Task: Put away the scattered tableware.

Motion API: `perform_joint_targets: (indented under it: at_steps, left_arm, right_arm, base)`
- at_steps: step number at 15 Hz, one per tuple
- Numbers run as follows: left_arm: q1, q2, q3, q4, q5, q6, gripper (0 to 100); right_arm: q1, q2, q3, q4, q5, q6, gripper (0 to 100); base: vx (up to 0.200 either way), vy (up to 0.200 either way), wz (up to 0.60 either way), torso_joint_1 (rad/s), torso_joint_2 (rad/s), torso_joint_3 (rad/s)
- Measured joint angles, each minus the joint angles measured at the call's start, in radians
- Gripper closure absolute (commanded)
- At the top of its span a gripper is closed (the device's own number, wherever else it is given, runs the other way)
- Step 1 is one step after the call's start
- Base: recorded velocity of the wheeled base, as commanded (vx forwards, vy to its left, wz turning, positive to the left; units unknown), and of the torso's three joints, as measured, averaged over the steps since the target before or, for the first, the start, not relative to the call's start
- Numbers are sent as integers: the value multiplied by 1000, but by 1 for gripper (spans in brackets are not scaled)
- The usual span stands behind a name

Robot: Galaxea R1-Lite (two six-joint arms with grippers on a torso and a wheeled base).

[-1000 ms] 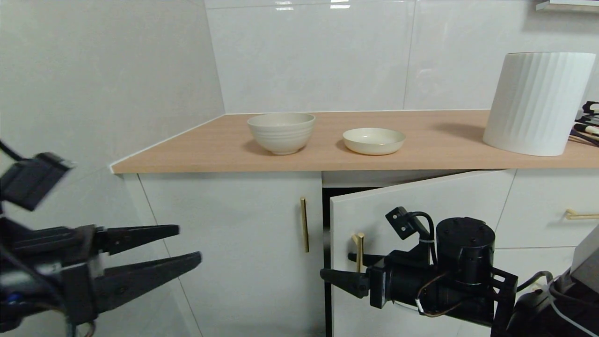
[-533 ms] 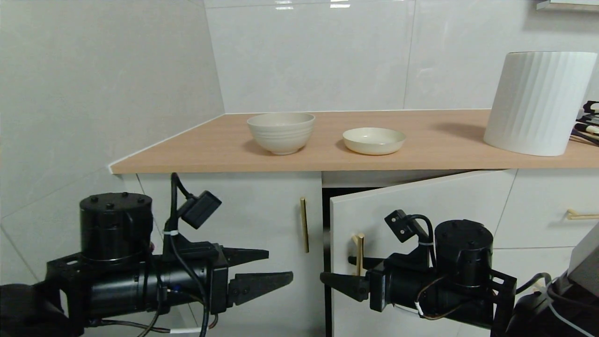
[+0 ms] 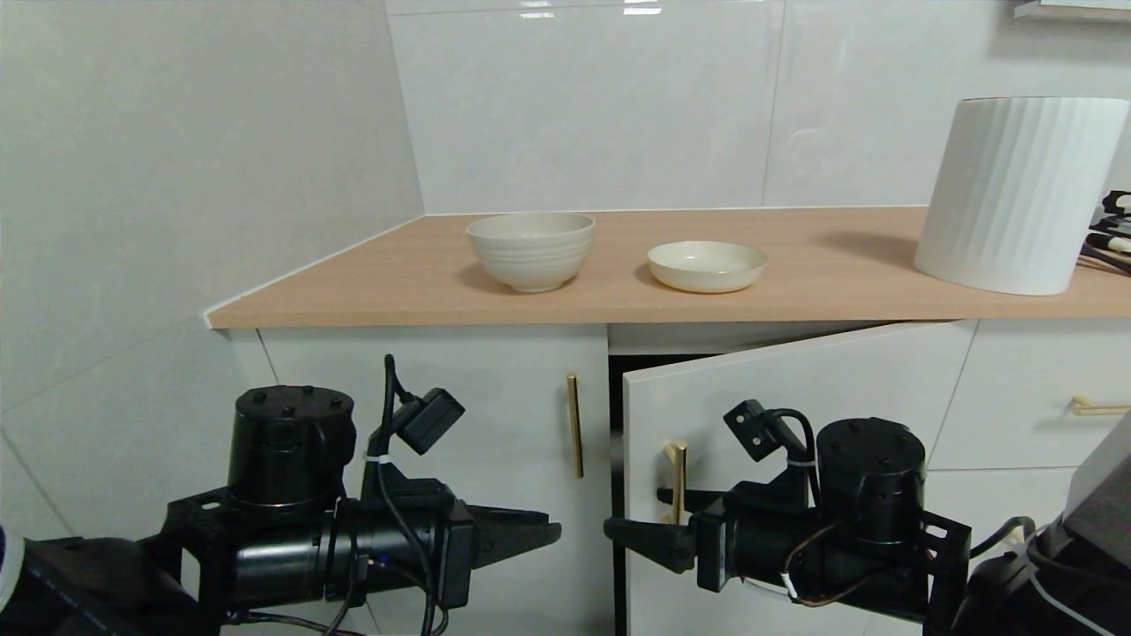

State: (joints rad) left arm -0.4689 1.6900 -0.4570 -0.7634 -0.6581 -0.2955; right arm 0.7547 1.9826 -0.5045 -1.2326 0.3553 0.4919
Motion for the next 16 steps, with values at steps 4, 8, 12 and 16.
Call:
perform_joint_targets:
  at_steps: [4,8,12,16]
  left_arm:
    - [-10,64,-35,-96,9,1,100]
    - [-9,219,-136,-221,87,0,100]
    - [-9,394,-187,-474,167,-1,100]
    - [-28,474,-182,-567,177,-11,100]
  right_arm:
    - [0,8,1,0,0,1,0]
    - [1,13,5,-18,-1,1,0]
    - [12,14,9,-27,-4,1,0]
    - [14,14,9,-28,-4,1,0]
  base:
    - [0,0,0,0,0,0]
    - [0,0,0,0,0,0]
    - [0,0,0,0,0,0]
    - [0,0,0,0,0,0]
